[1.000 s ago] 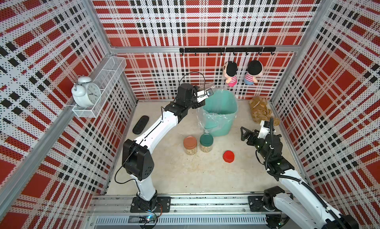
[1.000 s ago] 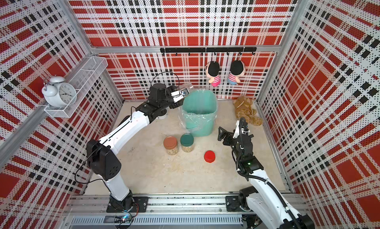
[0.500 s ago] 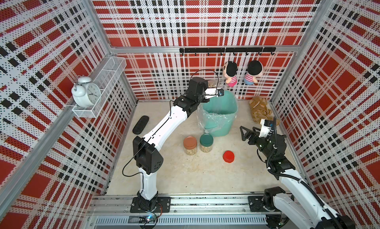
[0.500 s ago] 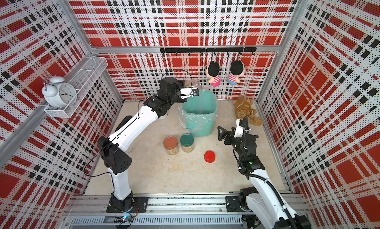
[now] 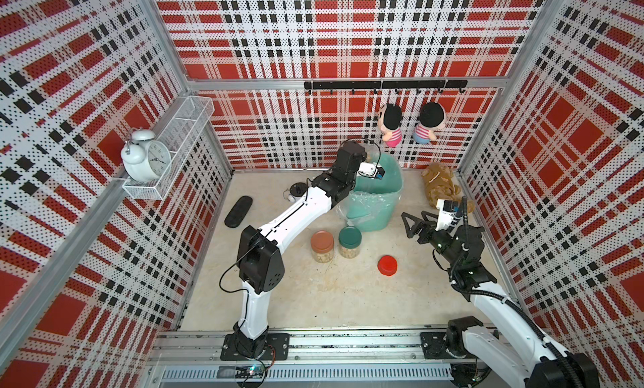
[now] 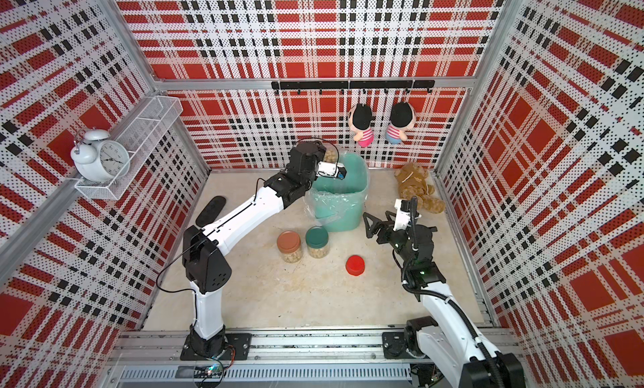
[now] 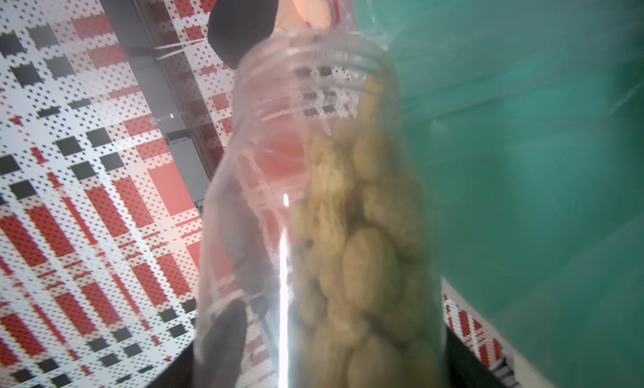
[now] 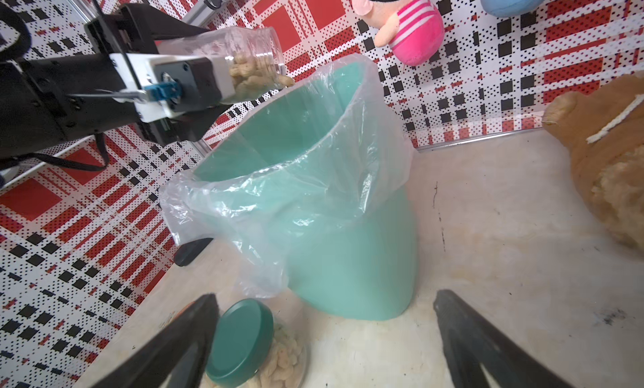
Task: Empty moldy peanuts from jars
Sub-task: Pour the moldy peanuts from the jar into the trash bin.
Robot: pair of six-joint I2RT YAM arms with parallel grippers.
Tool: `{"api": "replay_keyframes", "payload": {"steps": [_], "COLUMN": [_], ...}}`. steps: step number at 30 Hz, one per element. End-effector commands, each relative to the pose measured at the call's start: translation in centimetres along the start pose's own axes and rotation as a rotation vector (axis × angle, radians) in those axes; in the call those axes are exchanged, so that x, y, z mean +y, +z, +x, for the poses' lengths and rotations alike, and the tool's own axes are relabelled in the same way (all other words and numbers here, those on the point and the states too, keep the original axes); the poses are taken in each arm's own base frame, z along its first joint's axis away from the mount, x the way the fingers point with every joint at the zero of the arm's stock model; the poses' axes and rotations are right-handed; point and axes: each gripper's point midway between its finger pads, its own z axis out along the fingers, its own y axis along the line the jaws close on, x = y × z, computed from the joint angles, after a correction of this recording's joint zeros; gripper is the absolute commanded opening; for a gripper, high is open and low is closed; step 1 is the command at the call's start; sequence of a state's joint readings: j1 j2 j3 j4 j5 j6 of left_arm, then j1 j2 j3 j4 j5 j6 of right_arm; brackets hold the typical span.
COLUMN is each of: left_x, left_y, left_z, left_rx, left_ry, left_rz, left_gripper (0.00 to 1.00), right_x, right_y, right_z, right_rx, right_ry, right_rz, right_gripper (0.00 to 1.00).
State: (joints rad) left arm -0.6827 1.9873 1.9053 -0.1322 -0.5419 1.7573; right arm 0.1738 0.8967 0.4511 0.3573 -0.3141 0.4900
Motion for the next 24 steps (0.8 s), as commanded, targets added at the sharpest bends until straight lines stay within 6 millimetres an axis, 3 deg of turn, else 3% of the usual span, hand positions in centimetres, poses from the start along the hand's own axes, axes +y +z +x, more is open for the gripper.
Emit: {"api": "replay_keyframes", "payload": {"steps": [1,10,24], "left_x": [5.2,2.7,3.7], "left_y": [-1.5,-2.6,-3.7], "left_z": [1.6,-0.5,0.6], "left_rx": [0.101,0.03,-0.006], "left_ry": [0.101,0.309,0.524], "left_rz": [-0.204,-0.167,-0.141], "left_gripper": [0.0,0.0,0.0], "right_x": [0.3,0.4,0.4], "right_y": [0.1,0.1,0.2], "right_z": [-0.2,-0.1,0.2], "right_rx": [-0.023,-0.035,-0.05], "right_ry": [-0.001,0.002,0.018], "right_rz": [-0.03,-0.046,-0.061], "right_gripper": [1.0,1.0,1.0]}}
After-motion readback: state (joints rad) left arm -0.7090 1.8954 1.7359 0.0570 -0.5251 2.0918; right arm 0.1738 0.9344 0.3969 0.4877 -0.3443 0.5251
